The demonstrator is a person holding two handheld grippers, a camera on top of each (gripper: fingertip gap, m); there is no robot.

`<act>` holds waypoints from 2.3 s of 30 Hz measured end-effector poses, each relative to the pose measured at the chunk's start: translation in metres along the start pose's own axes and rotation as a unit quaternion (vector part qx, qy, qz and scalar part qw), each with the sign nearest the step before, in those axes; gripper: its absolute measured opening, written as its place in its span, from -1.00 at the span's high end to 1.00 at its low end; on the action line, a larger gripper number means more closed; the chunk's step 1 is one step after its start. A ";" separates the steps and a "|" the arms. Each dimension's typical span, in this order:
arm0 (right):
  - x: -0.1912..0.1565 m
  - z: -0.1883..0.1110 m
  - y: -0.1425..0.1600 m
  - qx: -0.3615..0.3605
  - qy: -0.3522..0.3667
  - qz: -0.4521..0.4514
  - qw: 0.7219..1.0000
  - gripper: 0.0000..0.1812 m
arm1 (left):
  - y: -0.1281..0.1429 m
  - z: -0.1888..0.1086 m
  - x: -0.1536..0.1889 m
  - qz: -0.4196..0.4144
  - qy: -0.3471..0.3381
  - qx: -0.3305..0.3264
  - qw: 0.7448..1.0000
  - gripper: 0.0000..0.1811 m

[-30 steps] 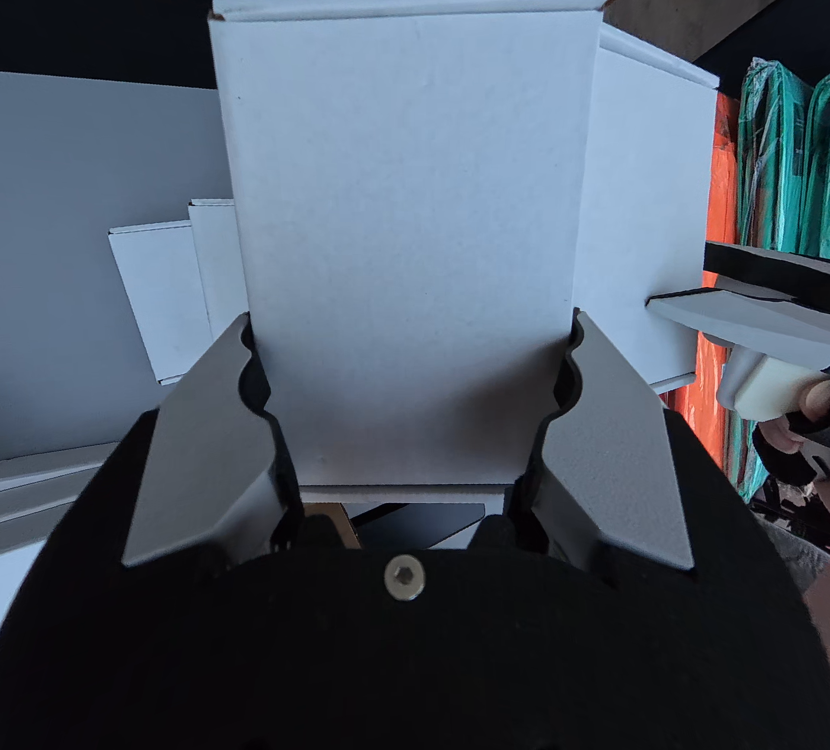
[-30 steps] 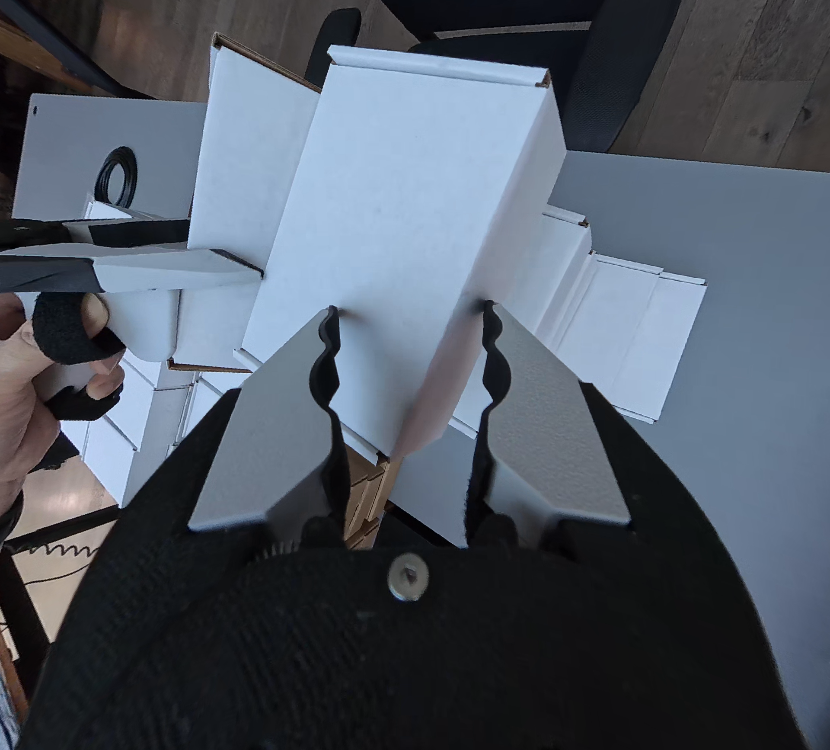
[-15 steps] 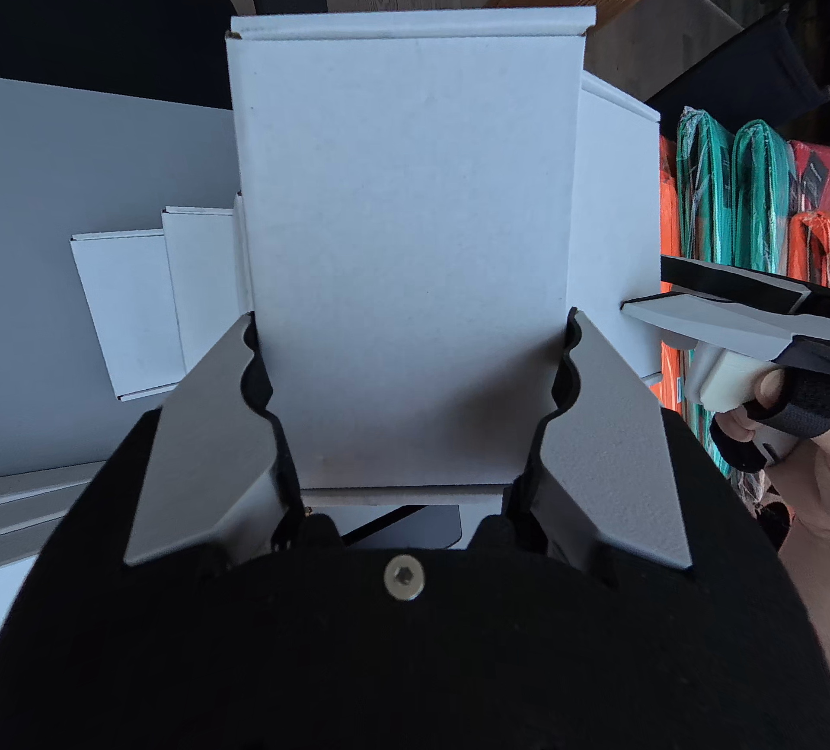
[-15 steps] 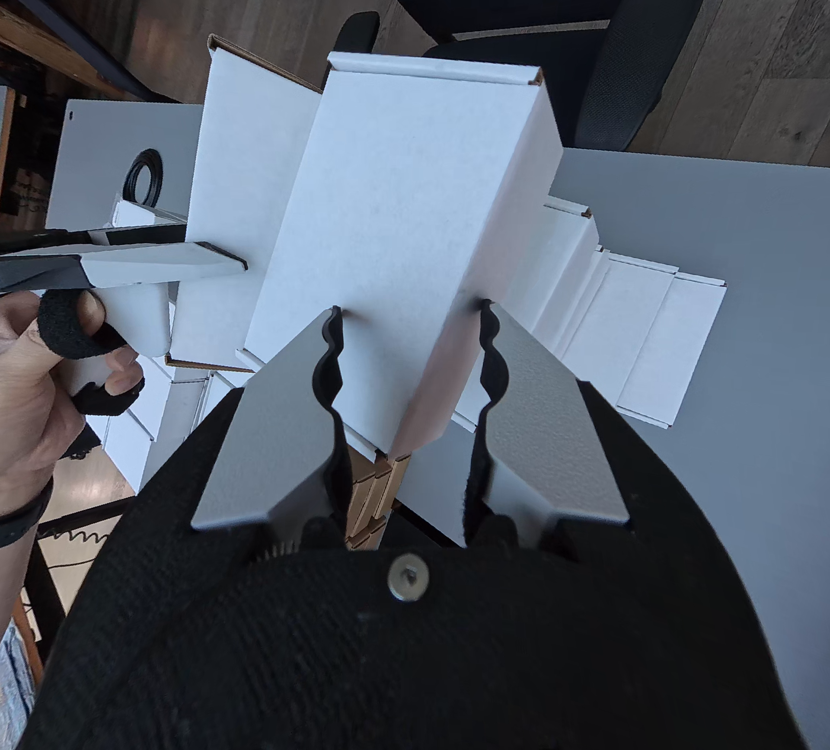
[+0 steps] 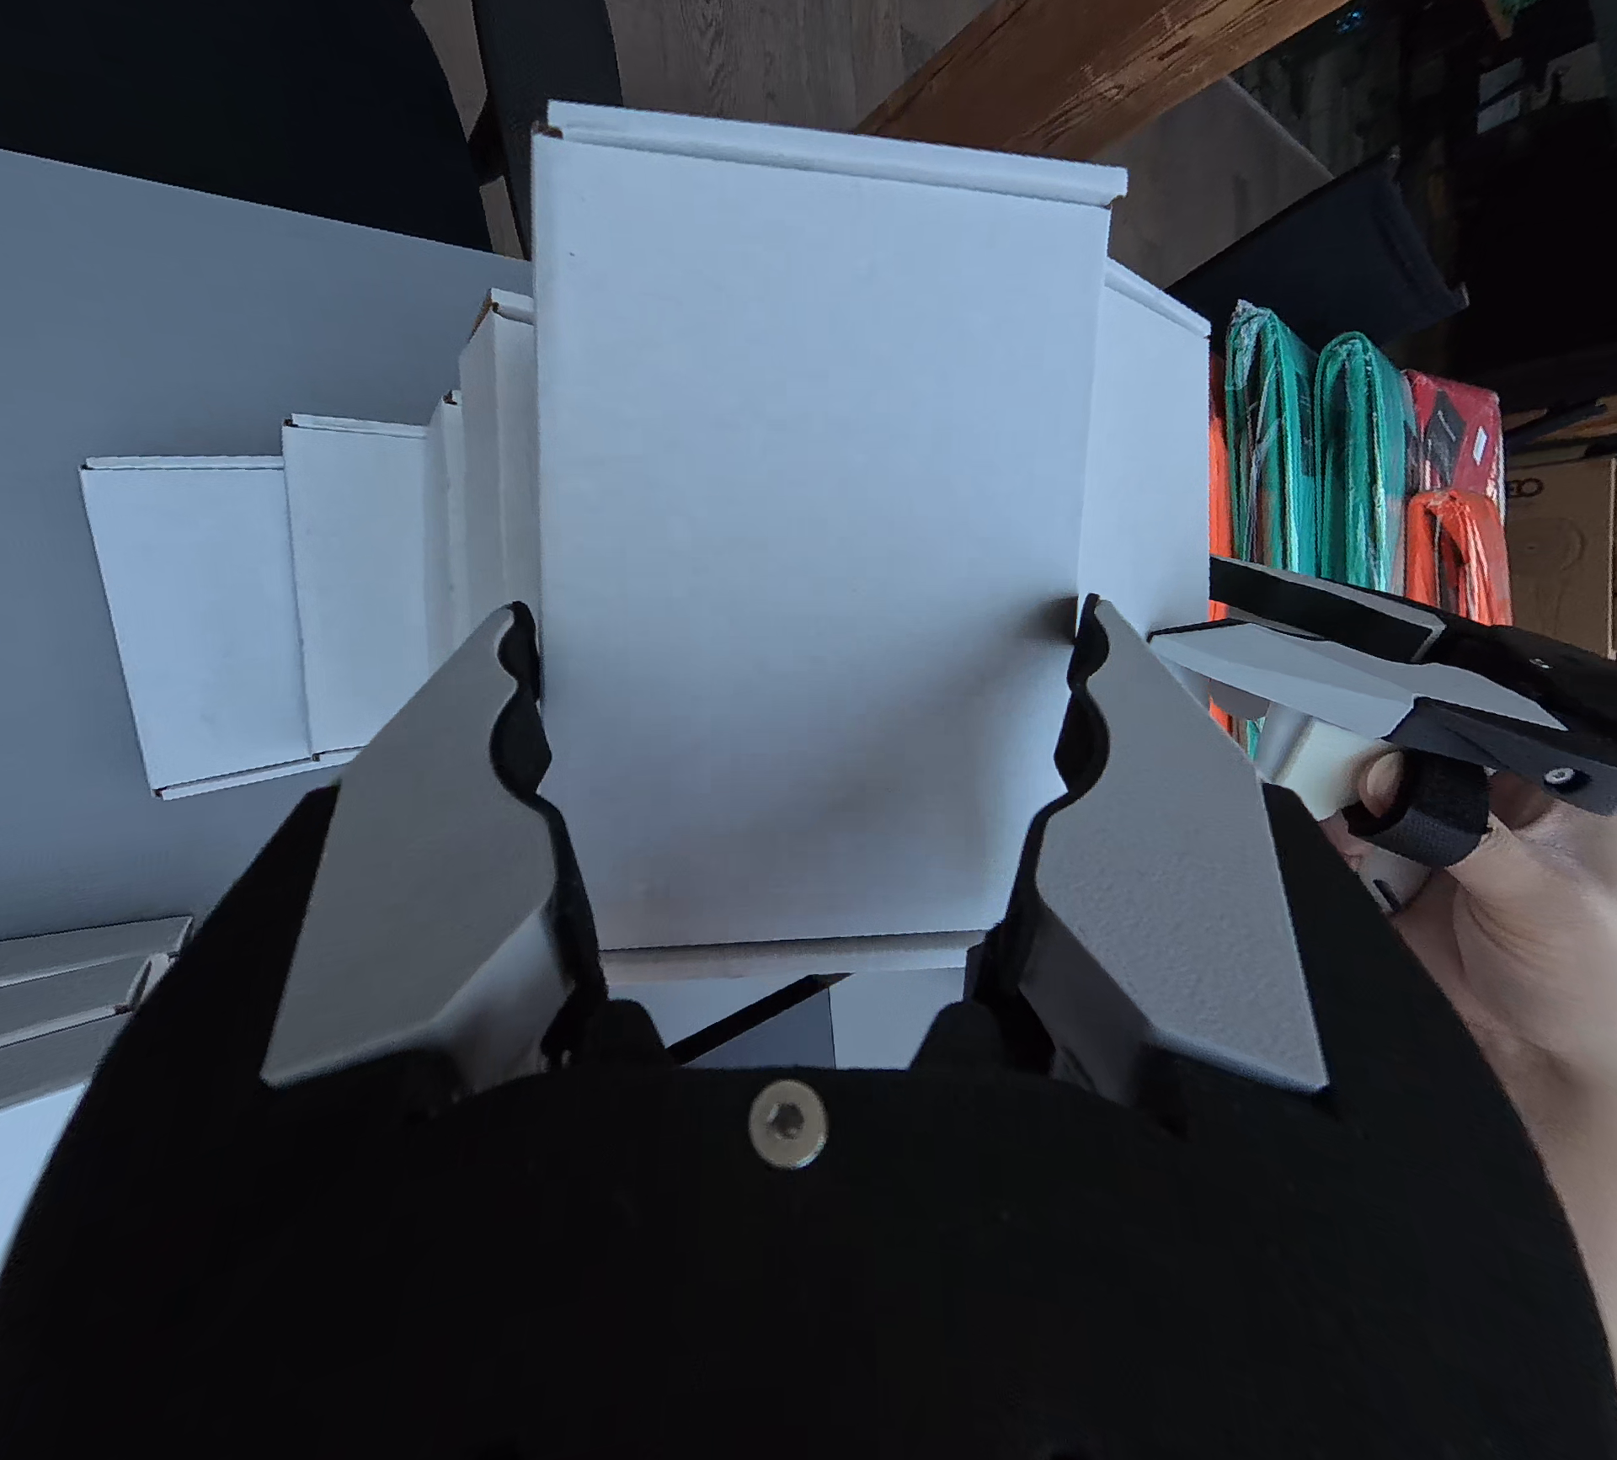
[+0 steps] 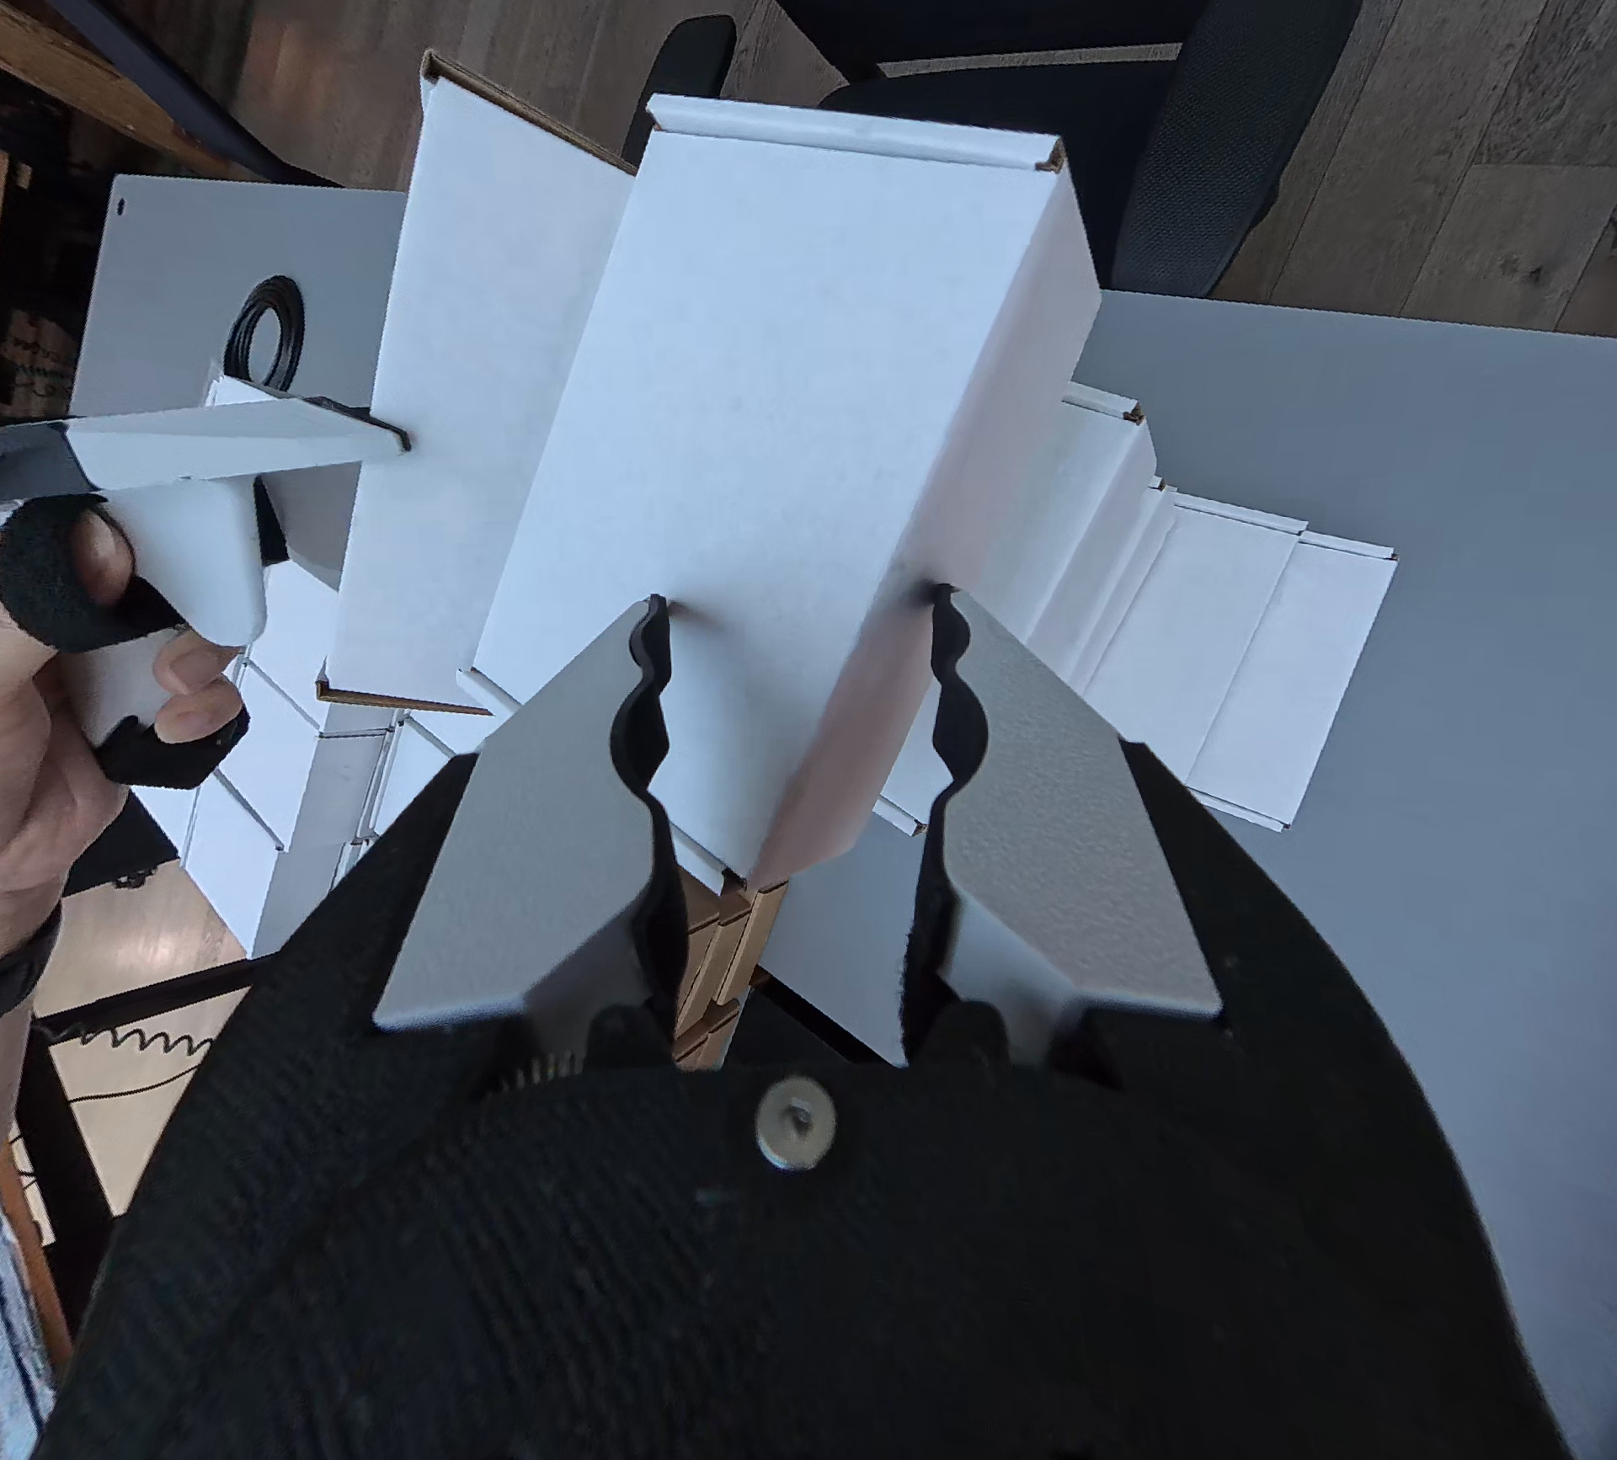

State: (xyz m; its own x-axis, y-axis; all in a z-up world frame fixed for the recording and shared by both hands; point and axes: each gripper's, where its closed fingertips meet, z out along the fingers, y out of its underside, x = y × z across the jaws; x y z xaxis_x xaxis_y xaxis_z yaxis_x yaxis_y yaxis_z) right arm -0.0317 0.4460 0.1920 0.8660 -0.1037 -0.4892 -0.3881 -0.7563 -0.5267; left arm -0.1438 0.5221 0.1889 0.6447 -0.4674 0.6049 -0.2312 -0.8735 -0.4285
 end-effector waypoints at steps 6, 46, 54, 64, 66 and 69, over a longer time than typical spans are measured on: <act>-0.002 0.001 -0.001 -0.001 0.002 -0.007 1.000 0.36 | -0.001 -0.001 -0.004 -0.007 0.001 0.013 1.000 -0.30; -0.006 0.001 -0.002 -0.006 0.023 -0.031 0.999 0.32 | -0.012 -0.004 -0.001 0.176 -0.164 0.054 0.969 -0.06; -0.007 0.002 -0.004 -0.003 0.058 -0.063 0.996 0.27 | -0.008 -0.002 0.001 0.185 -0.167 0.067 0.966 -0.13; -0.009 0.004 -0.006 0.013 0.079 -0.078 0.994 0.24 | -0.002 0.004 0.005 0.192 -0.169 0.061 0.965 -0.38; -0.008 0.003 -0.006 0.013 0.078 -0.074 0.994 0.24 | -0.002 0.004 0.006 0.195 -0.167 0.067 0.964 -0.38; -0.007 -0.001 -0.010 0.026 0.089 -0.077 0.993 0.21 | -0.003 0.004 0.006 0.198 -0.165 0.075 0.963 -0.38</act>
State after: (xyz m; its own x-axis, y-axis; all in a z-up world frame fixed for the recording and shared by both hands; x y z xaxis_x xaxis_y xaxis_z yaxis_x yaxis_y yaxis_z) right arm -0.0338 0.4540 0.2016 0.9567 -0.1056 -0.2712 -0.2580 -0.7388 -0.6225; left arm -0.1365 0.5224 0.1906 0.7304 -0.6688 0.1385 -0.4141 -0.5948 -0.6890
